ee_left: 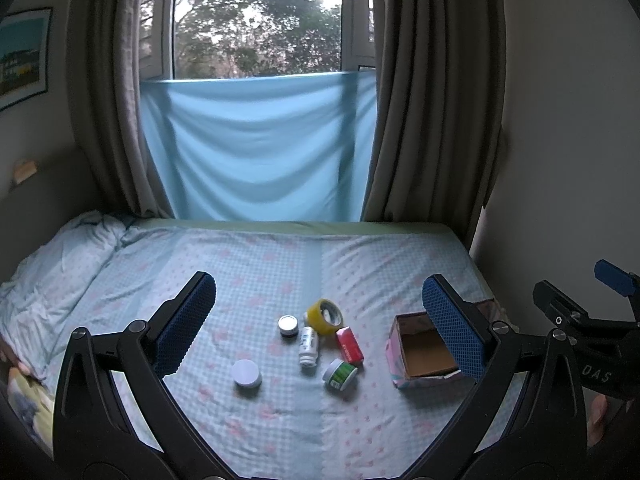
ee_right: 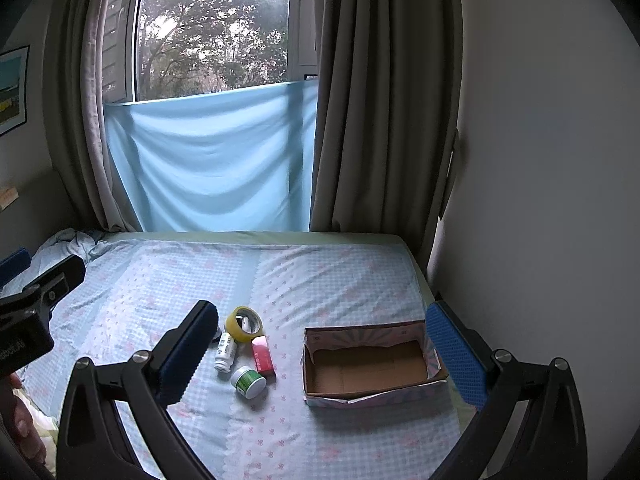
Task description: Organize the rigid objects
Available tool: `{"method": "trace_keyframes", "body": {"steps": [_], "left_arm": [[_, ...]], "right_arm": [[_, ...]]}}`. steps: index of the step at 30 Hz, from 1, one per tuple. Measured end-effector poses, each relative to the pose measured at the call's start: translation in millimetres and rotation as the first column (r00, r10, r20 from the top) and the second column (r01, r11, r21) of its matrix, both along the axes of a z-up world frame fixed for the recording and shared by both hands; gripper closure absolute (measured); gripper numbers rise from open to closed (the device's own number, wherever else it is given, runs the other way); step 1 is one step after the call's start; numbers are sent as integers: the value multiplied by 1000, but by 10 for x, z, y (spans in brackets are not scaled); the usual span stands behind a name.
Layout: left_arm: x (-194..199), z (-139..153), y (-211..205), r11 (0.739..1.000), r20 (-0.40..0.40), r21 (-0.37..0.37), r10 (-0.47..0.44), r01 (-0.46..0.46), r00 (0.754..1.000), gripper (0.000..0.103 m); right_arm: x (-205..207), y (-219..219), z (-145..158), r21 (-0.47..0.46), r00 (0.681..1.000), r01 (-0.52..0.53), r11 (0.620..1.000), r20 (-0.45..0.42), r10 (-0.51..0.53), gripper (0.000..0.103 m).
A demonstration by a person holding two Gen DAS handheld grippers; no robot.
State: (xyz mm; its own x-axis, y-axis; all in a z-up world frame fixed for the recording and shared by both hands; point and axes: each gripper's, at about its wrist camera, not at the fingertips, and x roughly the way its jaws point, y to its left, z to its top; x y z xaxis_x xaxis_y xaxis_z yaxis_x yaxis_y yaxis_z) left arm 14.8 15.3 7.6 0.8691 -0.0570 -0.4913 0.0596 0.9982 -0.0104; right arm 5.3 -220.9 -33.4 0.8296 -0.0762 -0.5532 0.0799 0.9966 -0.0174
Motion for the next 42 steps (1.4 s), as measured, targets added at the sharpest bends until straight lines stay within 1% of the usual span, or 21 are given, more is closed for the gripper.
{"method": "trace_keyframes", "body": {"steps": [15,19,23,28,31,35,38,40,42], "left_arm": [[54,-3,67,1000,-3,4,-4,4,1000,1],[146,-22,160,1000,-27,-6,-6,5,1000,1],[278,-111,327,1000,-63,2,28,-28,998,1],[451,-305,635,997,-122,-19,71,-73,990,1],[604,-442,822,995,-157,-7,98,-100,983,1],[808,-659,1033,993,-208,-3,113,-116,972,1],[1016,-944,1219,992,-272,-22,115,-126,955,1],[1146,-1129,1301,990,-306,-20,125,-137,944,1],[1286,-1407,1389,989,-346,-8,133,-145,929,1]], "right_arm": [[63,30,-24,21,1000,15,1000,-7,-15,0],[112,42,-38,45,1000,7,999,-16,-7,0],[256,35,-105,65,999,8,998,-37,-6,0],[508,108,-267,106,997,-11,994,-81,20,0],[694,170,-378,145,993,-27,989,-112,43,0],[1044,273,-579,207,980,-83,975,-163,118,0],[1355,359,-806,266,961,-131,955,-203,189,0],[1591,404,-1017,315,945,-140,939,-242,222,0],[1795,445,-1217,349,929,-142,926,-275,247,0]]}}
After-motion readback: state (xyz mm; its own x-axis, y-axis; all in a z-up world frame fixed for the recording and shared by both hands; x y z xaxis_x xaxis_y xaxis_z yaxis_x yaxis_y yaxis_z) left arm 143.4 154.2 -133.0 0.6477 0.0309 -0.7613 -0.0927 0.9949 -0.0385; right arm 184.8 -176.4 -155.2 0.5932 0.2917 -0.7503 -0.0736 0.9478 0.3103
